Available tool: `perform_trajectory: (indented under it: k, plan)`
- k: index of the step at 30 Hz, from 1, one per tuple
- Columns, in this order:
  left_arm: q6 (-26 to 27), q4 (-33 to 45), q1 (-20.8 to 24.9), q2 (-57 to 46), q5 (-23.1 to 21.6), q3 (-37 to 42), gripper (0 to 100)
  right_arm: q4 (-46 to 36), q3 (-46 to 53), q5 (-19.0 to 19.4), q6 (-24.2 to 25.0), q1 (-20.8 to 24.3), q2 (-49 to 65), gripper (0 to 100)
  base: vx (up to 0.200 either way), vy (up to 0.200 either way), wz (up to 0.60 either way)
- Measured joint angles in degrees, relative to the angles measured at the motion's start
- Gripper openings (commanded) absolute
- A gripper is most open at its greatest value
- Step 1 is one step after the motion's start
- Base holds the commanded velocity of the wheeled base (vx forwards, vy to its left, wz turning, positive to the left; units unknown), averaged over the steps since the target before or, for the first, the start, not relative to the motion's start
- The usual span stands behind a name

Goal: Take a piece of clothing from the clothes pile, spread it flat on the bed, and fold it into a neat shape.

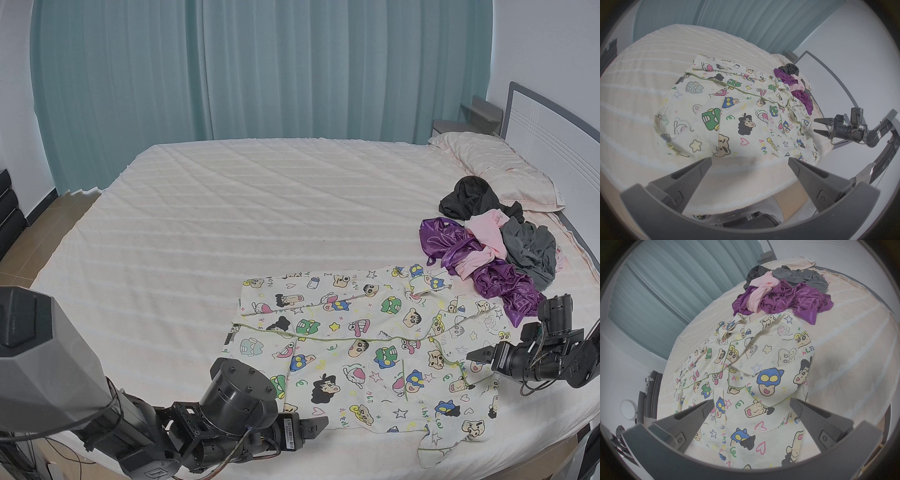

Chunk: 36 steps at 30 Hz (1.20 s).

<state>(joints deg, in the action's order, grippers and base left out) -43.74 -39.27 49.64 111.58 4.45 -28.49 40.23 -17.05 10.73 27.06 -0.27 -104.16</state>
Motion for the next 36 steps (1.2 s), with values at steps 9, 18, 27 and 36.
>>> perform_trajectory:
  k: [9, 18, 27, 36]
  plan:
    - [-2.6, 0.2, 0.9, -1.9, -0.1, 3.2, 100, 0.0, 0.0, 0.6, 0.0, 0.0, 0.0, 100, 0.000, 0.000, 0.00]
    - [-13.0, 0.3, -4.0, -2.1, 0.1, -0.1, 100, 0.0, 0.0, 0.7, 0.1, -0.1, 0.0, 100, 0.000, 0.000, 0.00]
    - [-21.5, 3.6, -7.9, 3.7, 1.7, -6.5, 100, 0.0, 0.0, 0.8, 0.1, -0.1, -0.1, 100, 0.000, 0.000, 0.00]
    - [-23.9, 5.6, -9.4, 8.0, 5.9, -10.5, 100, 0.0, 0.1, 0.8, 0.2, -0.2, -0.1, 100, 0.000, 0.000, 0.00]
